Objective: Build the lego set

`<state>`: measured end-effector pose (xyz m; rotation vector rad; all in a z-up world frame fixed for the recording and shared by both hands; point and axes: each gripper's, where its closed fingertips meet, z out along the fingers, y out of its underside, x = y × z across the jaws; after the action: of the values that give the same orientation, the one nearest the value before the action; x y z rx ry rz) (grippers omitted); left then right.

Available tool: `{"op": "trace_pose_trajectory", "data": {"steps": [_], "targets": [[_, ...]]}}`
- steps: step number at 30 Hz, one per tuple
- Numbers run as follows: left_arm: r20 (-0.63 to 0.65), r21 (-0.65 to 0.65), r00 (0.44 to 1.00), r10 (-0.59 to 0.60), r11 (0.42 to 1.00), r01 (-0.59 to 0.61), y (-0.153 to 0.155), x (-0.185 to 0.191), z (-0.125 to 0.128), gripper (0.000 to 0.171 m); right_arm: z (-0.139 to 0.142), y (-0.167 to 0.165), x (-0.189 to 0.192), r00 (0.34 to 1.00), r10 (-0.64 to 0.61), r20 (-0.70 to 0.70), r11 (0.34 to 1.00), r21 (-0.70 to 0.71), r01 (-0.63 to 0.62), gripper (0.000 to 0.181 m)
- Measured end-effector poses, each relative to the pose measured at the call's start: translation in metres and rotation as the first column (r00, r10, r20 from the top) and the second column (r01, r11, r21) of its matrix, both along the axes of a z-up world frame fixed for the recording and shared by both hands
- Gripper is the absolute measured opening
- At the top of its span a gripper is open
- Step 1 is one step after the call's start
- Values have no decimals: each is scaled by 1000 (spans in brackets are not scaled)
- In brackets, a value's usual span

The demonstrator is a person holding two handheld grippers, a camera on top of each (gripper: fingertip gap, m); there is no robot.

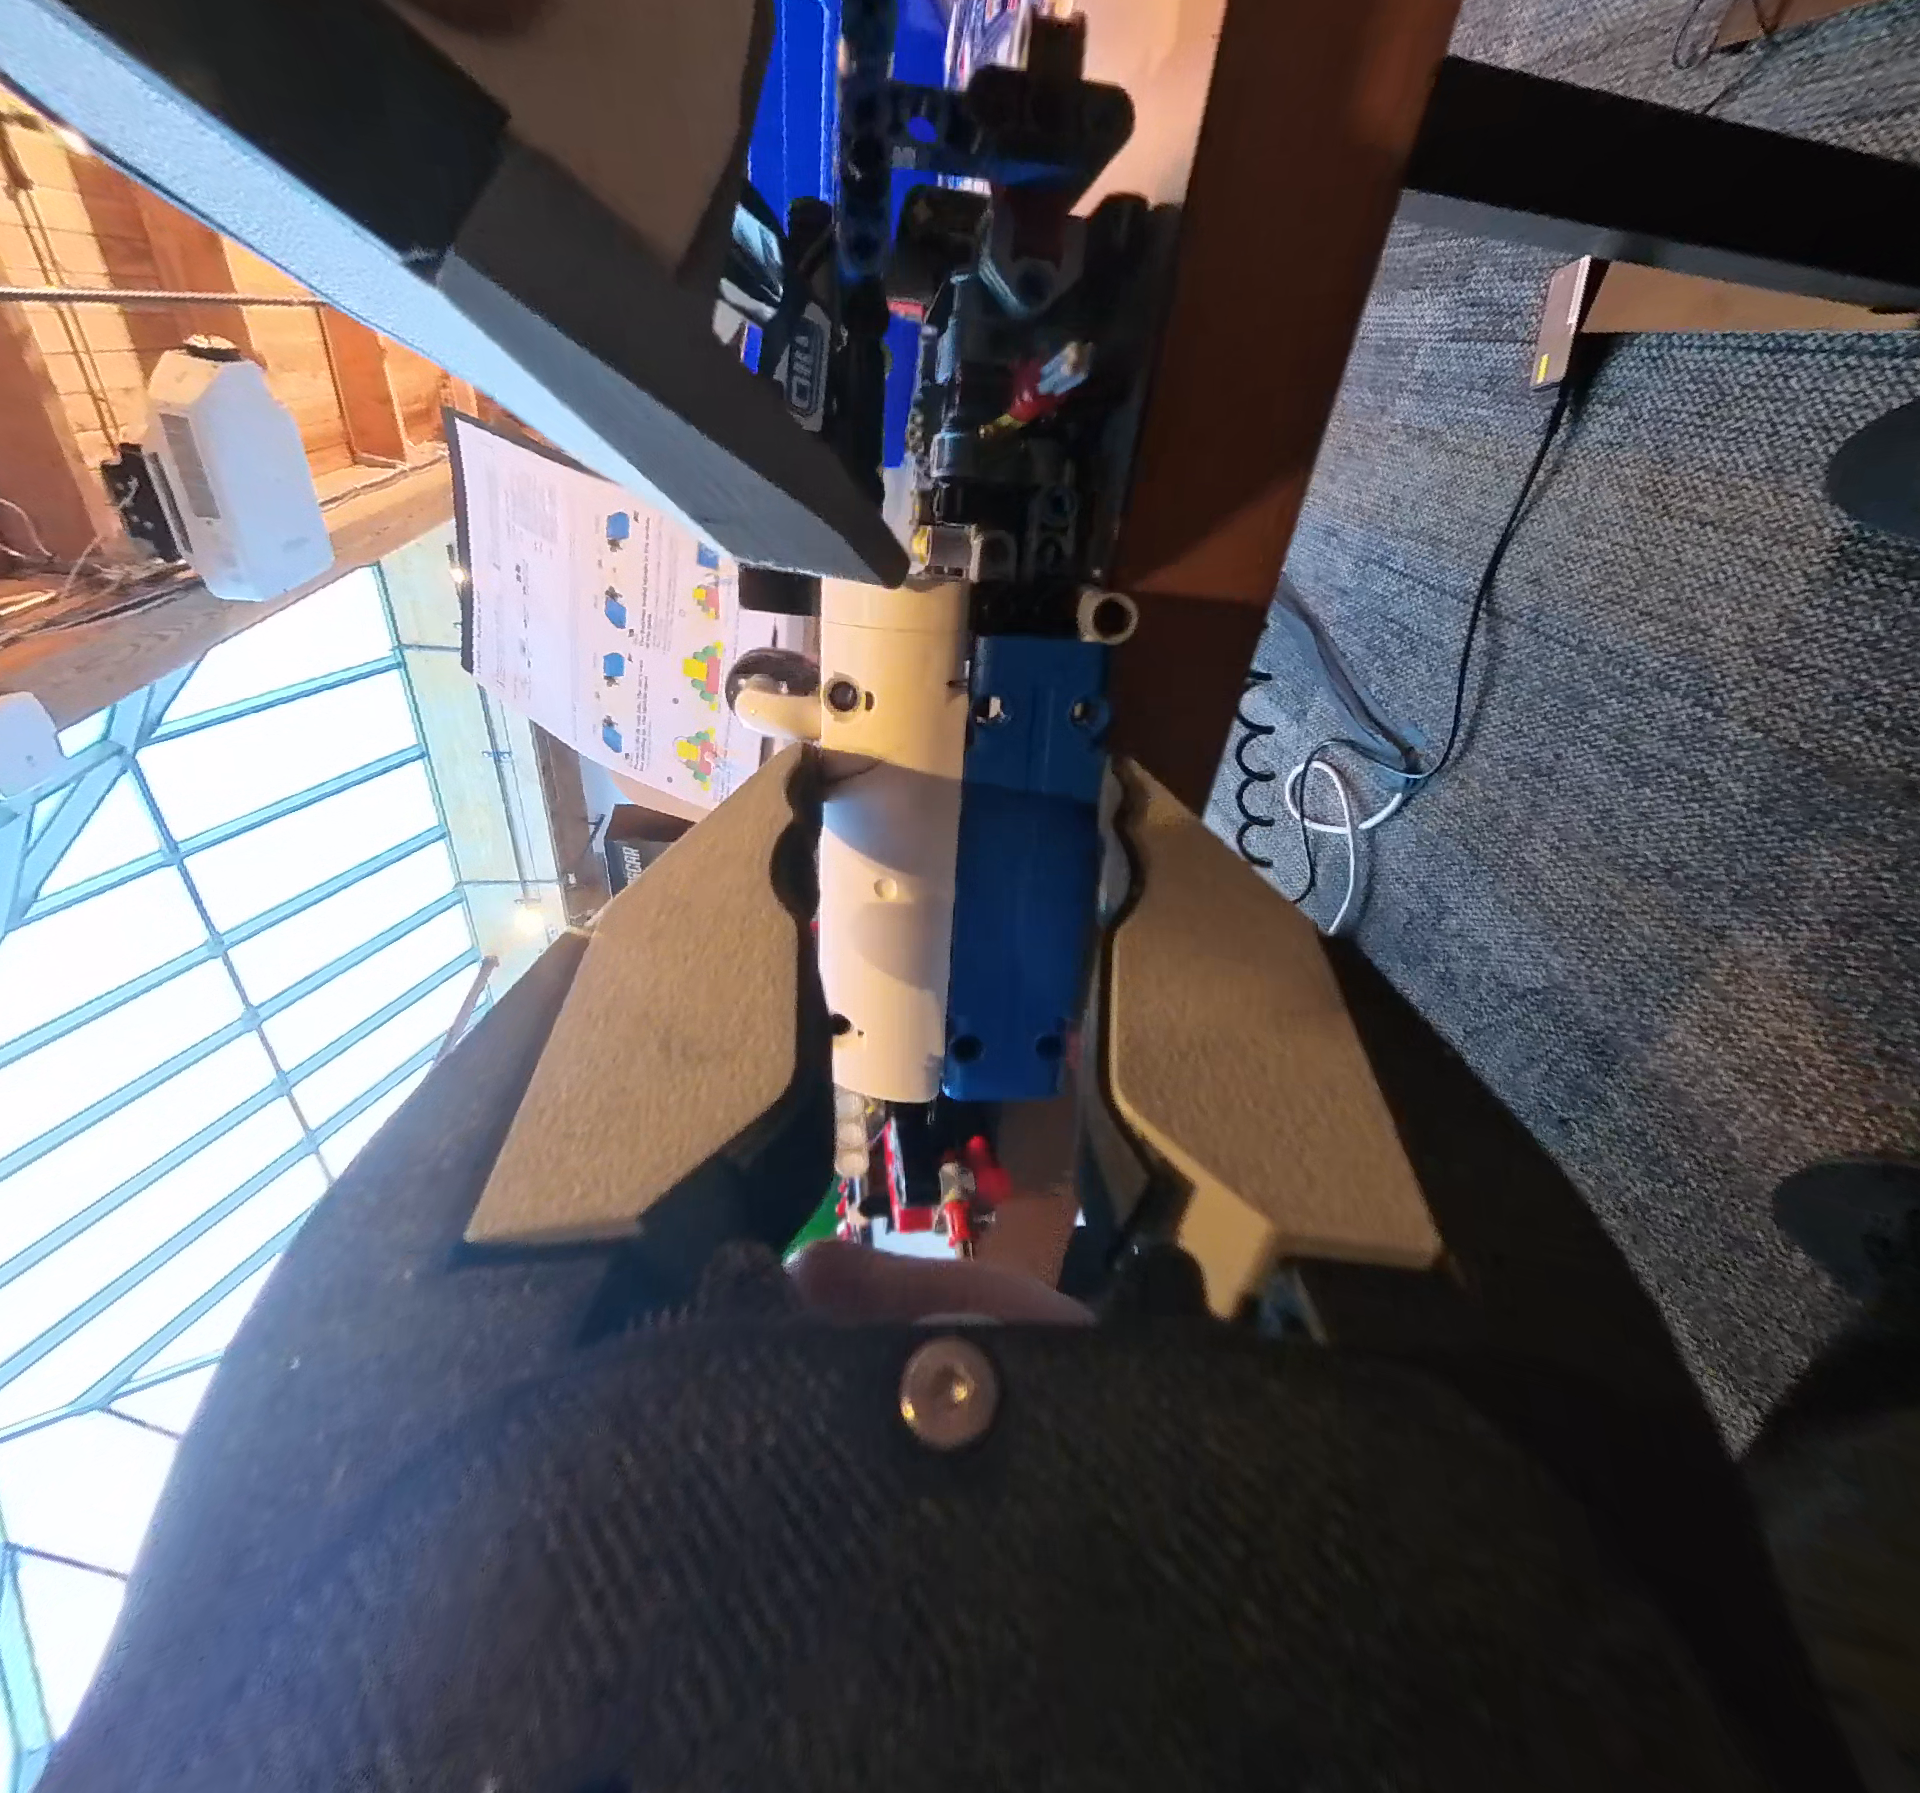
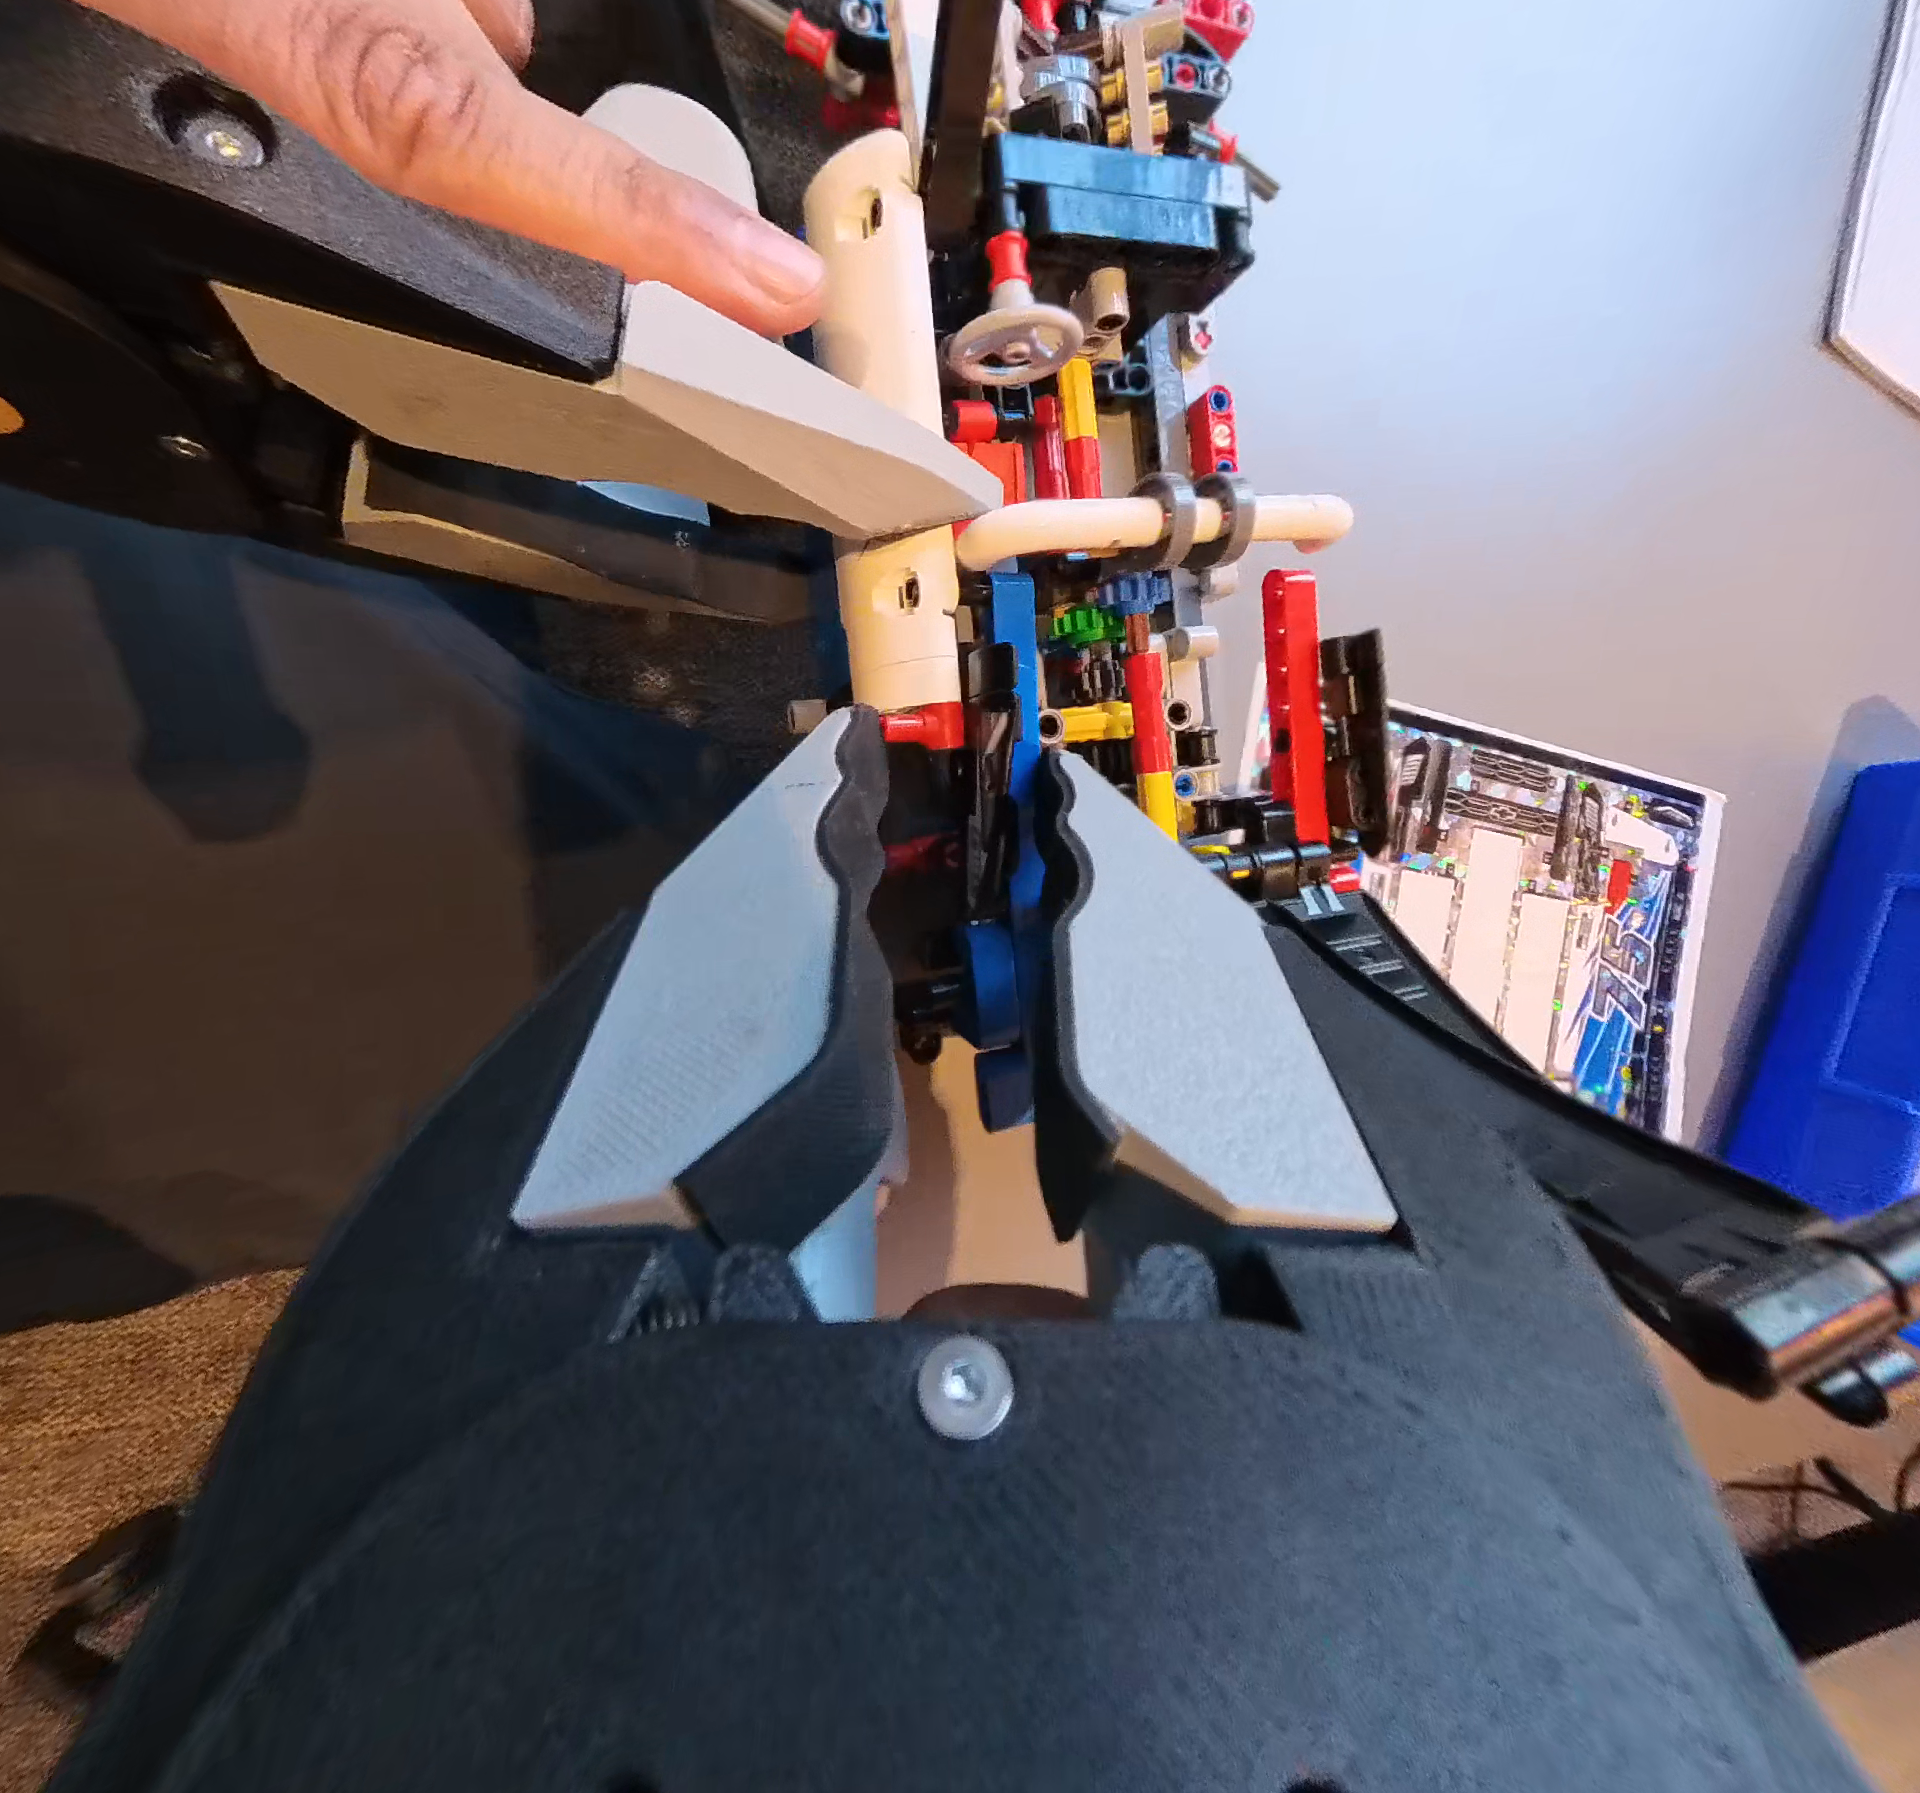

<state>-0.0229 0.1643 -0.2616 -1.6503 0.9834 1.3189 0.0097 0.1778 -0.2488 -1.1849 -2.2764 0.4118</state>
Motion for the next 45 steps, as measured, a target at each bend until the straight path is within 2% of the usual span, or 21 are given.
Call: {"op": "trace_pose_trajectory", "data": {"steps": [17,26,35,39,43,45], "targets": [[-26,-2,1000,-13,1000,13,4,-2,0,51,0,4,-2,999,11,-36,1000,14,-10,28],[-18,-7,1000,-23,1000,23,4,-1,1,51,2,3,-3,998,-42,-52,994,-99,37,29],[-8,67,994,-108,992,109,2,9,2,51,3,-1,7,987,-104,-122,992,-81,94,30],[15,67,990,-140,988,139,5,8,1,52,2,-1,7,980,-108,-167,994,-20,106,30],[43,97,982,-182,979,177,7,7,1,54,2,-1,6,970,-103,-219,994,-3,105,30],[105,96,972,-212,975,202,9,8,0,55,2,-1,6,964,-110,-243,994,-7,112,31]]}}
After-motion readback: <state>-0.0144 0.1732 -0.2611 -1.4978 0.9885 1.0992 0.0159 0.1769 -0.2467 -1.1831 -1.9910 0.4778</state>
